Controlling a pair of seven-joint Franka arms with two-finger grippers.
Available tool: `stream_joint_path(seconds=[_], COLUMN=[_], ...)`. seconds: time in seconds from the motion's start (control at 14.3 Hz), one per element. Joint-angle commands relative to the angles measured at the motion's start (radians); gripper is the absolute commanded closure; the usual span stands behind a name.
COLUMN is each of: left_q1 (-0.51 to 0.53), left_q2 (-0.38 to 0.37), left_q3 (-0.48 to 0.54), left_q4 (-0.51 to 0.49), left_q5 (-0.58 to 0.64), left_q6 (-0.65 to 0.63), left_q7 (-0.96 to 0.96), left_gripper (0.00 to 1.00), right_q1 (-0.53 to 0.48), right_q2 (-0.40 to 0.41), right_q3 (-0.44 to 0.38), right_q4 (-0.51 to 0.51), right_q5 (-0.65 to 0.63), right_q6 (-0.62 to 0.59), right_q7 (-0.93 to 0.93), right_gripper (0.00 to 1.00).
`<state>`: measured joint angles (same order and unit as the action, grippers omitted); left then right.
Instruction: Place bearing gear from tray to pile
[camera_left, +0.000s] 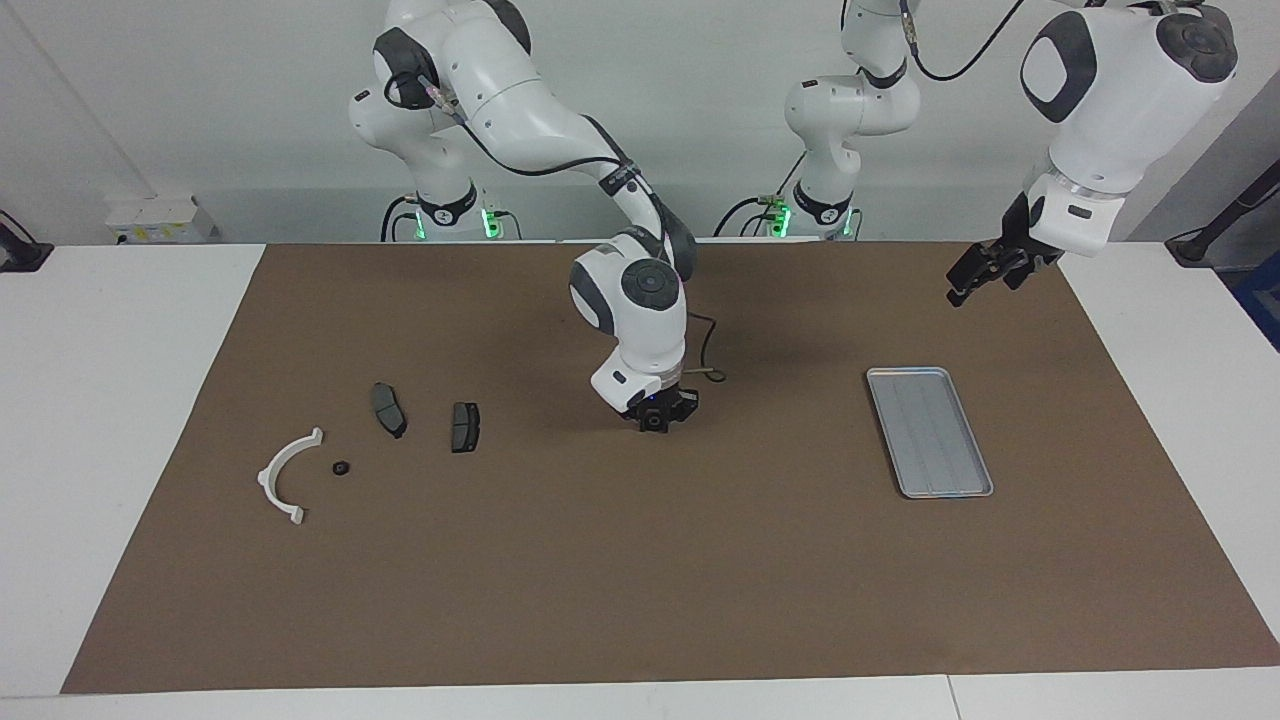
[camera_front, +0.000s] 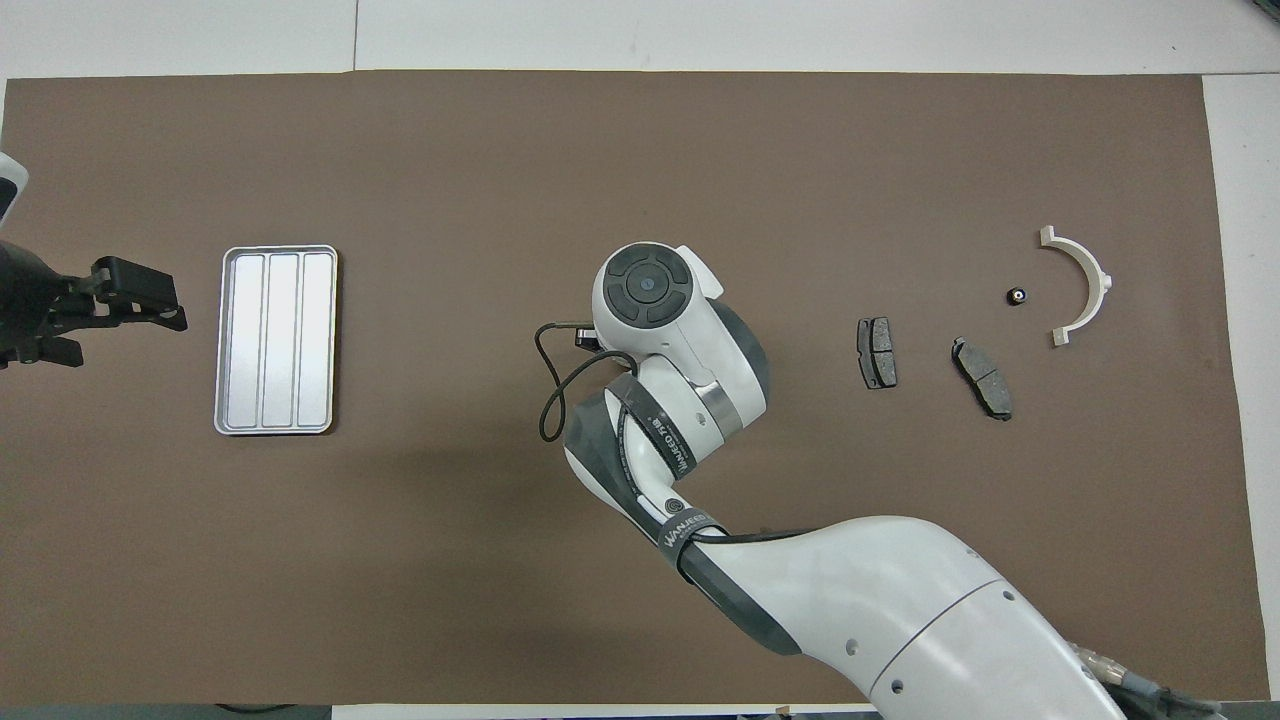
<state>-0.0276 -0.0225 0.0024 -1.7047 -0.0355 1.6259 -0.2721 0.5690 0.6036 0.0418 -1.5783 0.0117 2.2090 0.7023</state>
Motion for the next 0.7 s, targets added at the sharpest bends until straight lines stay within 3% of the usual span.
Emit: stream_joint_path(seconds=[0.0,0.35,0.63], left_q1=[0.008,0.009,0.011], left_q2=[-0.020,-0.020,-0.020], left_q3=[-0.001,0.001,0.001], left_q4=[-0.018,-0.018,-0.018], left_q5=[-0.014,-0.014,-0.014], left_q6=[-0.004,-0.004,-0.004], left_q7=[-0.001,-0.001,-0.001], left_gripper=[0.00,0.00,0.00], right_q1=[-0.015,-0.104,-0.259], right_q2=[-0.024,-0.033,-0.105], right_q3=[0.007,0.003,0.001], right_q4=[-0.032,0.064,0.067], right_q5=[0.016,0.001,0.004], right_q6=[0.014,-0.069,-0.116], right_q7=[-0.040,-0.116,-0.323], right_gripper=[1.00,1.00,1.00])
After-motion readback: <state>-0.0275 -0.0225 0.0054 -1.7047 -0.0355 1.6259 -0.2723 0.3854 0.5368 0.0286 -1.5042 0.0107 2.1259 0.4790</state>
